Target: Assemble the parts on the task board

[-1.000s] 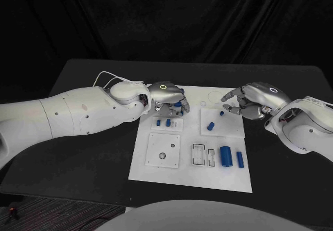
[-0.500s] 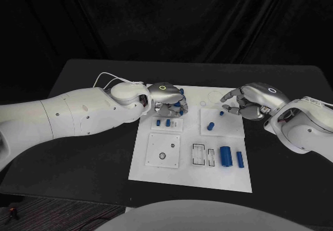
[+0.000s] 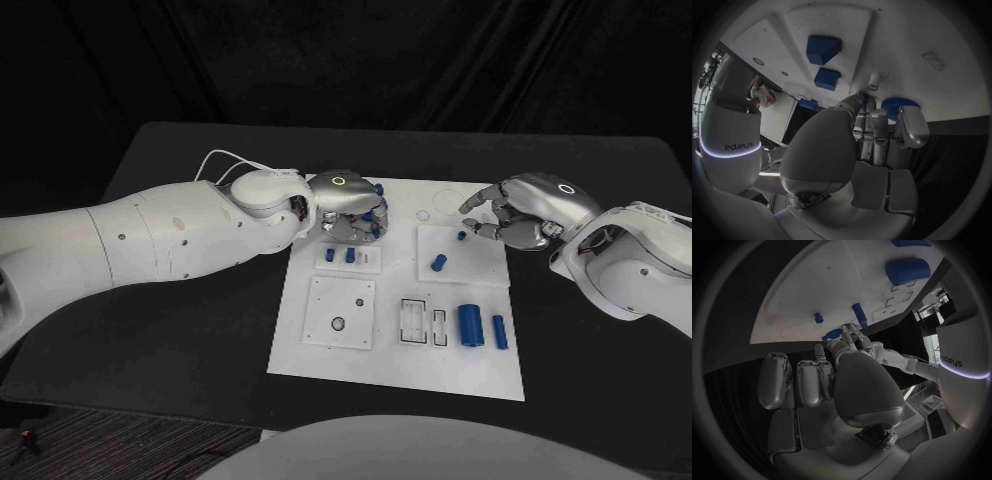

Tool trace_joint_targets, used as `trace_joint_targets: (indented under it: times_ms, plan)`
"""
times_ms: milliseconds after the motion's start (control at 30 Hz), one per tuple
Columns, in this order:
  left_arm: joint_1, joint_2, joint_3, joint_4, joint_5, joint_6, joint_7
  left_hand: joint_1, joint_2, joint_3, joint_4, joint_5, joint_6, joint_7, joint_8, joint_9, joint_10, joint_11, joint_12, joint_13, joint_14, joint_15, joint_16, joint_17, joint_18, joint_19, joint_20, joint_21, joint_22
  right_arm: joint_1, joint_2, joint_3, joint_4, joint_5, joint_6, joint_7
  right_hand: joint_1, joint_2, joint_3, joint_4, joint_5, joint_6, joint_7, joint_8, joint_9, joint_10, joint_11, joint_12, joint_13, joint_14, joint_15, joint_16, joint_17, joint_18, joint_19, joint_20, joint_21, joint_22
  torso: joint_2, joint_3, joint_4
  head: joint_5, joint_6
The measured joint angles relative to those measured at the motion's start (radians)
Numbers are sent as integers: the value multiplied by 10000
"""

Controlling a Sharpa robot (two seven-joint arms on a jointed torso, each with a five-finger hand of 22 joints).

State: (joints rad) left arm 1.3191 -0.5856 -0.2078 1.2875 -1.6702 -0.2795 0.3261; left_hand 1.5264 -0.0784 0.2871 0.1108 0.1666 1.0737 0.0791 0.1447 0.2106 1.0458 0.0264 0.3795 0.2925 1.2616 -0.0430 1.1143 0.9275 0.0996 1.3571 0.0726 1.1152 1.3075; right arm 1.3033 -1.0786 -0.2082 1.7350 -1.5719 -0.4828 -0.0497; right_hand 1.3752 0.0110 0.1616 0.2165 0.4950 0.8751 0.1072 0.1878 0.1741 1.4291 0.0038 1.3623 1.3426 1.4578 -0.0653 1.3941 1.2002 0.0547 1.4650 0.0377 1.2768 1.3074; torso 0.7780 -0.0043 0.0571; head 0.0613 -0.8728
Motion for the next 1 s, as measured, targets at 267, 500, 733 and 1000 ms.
trace_joint_targets:
  times_ms: [267,500,733,1000]
  plan:
    - [-50,-102,-26,-12,-2,-435,132,64,12,30,-217,475,416,104,207,45,762,-129,249,252,57,59,-369,-580,1,126,-12,227,-1,-7,6,0,-11,10,34,3,10,-10,8,-8,0,0,0,0,1,0,0,5,0,34,34,0,-13,0,0,0,-49,0,0,4,1,15,0]
    - [-70,-581,-45,410,-26,-796,208,60,16,31,-247,411,521,-1,212,45,705,-63,-140,19,51,53,-726,-1017,1,146,-33,227,-1,-11,-7,0,-11,32,65,9,11,-11,27,-27,0,39,-34,0,1,0,0,-36,1,34,34,0,-14,0,0,0,-49,-1,0,3,2,-28,0]
    - [153,-1224,-58,1025,-38,-933,267,-87,136,50,-251,48,405,66,172,45,692,-50,-592,-195,86,15,-761,-1079,0,232,-14,215,-1,-12,-37,0,-3,43,101,11,11,-11,27,-27,-1,74,0,0,1,0,0,-36,1,34,34,0,-37,0,0,0,-86,-1,-2,4,23,-12,0]
    - [486,-1729,-38,1433,-41,-816,258,-231,148,117,-186,-69,264,31,-17,46,648,-13,-789,-301,15,22,-931,-1305,1,155,-15,31,-1,-13,-29,0,-7,54,145,12,11,-11,27,-27,-1,74,0,0,1,0,0,-35,1,34,34,0,-37,0,0,0,-86,-1,7,7,22,43,0]
